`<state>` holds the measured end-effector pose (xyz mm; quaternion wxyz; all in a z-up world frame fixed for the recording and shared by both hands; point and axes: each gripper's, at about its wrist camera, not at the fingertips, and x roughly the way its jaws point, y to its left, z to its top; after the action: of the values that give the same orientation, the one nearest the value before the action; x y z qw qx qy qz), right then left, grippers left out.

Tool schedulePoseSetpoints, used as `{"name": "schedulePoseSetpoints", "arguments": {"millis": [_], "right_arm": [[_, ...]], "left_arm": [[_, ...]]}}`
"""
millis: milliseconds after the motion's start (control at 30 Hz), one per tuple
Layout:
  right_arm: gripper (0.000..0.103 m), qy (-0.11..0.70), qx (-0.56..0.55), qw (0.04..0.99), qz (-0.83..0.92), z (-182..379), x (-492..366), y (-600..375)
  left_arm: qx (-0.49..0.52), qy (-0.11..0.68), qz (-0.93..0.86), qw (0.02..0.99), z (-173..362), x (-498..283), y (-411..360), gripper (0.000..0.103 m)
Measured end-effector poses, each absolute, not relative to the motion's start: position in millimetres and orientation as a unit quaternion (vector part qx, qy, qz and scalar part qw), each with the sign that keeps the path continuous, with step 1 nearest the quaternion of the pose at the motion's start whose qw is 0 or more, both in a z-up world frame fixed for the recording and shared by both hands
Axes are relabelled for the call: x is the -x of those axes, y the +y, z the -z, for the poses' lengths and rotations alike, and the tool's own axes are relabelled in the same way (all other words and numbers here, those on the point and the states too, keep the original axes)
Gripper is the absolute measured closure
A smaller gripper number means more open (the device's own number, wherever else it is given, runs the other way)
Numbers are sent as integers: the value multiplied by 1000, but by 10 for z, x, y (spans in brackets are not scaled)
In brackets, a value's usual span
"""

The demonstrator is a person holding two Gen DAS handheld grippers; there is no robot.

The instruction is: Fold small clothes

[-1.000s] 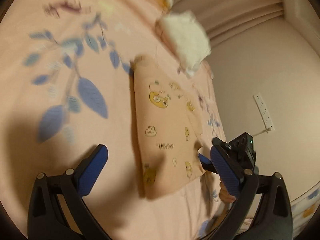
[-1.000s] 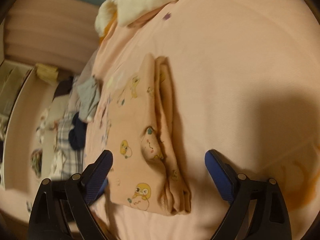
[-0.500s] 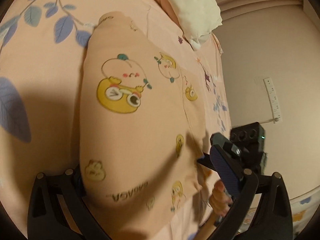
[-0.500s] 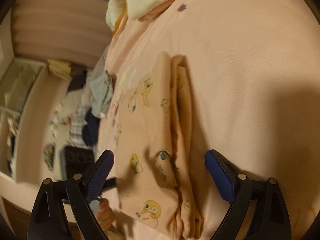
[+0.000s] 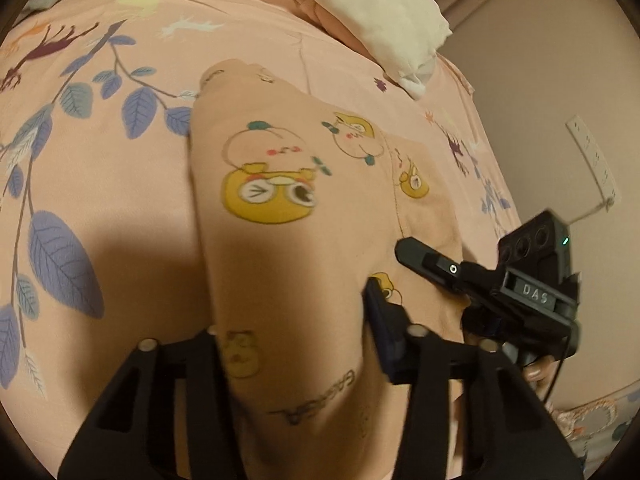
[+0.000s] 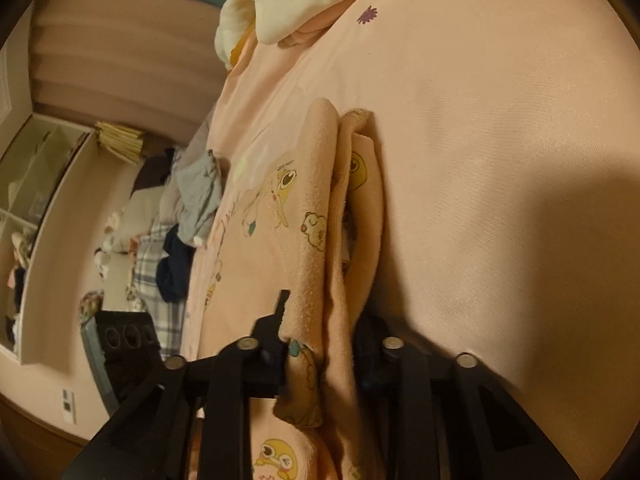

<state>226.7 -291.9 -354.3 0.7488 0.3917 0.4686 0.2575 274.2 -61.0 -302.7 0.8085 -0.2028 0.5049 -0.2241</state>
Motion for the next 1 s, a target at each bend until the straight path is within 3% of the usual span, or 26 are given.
{"name": "schedulePoseSetpoints", "arguments": {"millis": [233, 667, 1000], "right_arm": [[84, 441, -384, 768, -262, 3430, -2198, -2930], [84, 322, -318, 846, -284, 2500, -1756, -2945], [84, 291, -274, 870, -289, 2231, -1636, -2786]], "left_arm": [[95, 460, 212, 857, 2703, -2565, -809, 82], [80, 346, 257, 899, 1892, -2098, -806, 83], [71, 320, 253, 910, 1705, -1821, -630, 83]]}}
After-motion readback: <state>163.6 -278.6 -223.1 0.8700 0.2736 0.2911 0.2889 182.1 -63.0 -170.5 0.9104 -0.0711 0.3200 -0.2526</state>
